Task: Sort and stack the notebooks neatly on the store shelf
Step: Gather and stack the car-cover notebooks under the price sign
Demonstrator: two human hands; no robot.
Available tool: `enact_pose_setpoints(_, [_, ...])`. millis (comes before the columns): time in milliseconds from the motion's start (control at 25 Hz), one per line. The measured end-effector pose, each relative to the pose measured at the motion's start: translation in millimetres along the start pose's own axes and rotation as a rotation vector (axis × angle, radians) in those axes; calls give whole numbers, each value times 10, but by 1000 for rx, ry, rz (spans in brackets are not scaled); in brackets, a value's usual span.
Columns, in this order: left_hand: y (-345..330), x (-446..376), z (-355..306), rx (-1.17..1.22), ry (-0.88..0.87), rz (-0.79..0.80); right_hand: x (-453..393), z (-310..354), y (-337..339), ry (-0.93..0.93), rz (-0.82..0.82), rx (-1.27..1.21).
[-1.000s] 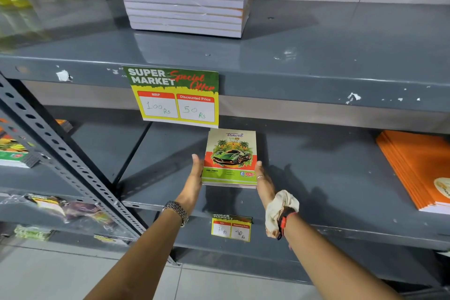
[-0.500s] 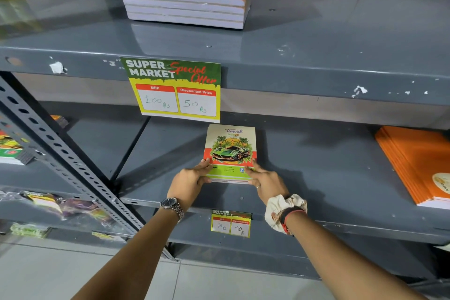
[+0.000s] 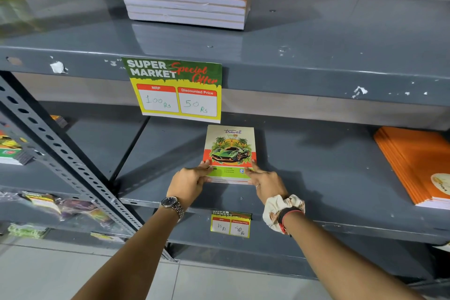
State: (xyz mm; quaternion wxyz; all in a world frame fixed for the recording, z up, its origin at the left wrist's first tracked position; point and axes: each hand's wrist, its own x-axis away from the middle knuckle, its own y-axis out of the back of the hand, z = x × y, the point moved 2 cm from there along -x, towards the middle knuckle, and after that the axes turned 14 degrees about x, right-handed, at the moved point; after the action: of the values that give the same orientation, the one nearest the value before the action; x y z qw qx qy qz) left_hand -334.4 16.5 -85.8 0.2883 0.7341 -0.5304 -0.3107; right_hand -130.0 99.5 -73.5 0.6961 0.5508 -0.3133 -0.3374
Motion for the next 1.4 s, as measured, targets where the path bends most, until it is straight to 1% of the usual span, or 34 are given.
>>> enact_pose_setpoints(120, [-6, 20, -1, 42, -20, -11, 16, 7, -1, -14, -18, -48])
enact_pose_setpoints(200, [-15, 62, -39, 113, -44, -51, 43, 6, -30, -34, -68, -187])
enact_pose_setpoints(240, [-31, 97, -52, 203, -19, -80, 74, 13, -58, -53, -98, -293])
enact_pose_setpoints(280, [-50, 138, -55, 328, 55, -106, 104, 14, -109, -98, -115, -421])
enact_pose_setpoints(360, [-124, 202, -29, 554, 222, -142, 149, 20, -224, -249, -78, -669])
enact_pose_setpoints(400, [-166, 216, 0, 583, 245, -147, 157, 27, -272, -308, -45, -746])
enact_pose_setpoints(440, [-190, 217, 27, 537, 230, -152, 157, 31, -309, -336, -33, -774])
enact_pose_setpoints(520, [-180, 181, 54, 402, 183, -183, 159, 38, -311, -343, -48, -737])
enact_pose_setpoints(680, [-170, 119, 75, 328, 196, -210, 147, 43, -249, -331, -81, -620])
enact_pose_setpoints(880, [-173, 117, 63, 361, 257, -219, 109, 15, -266, -289, -107, -552])
enact_pose_setpoints(1080, [-193, 137, 46, 395, 249, -251, 88, 16, -280, -310, -113, -534])
enact_pose_setpoints(1240, [-194, 144, 46, 423, 240, -273, 54, 4, -267, -324, -139, -468])
enact_pose_setpoints(1400, [-205, 146, 51, 422, 237, -319, 62, 4, -290, -345, -194, -518])
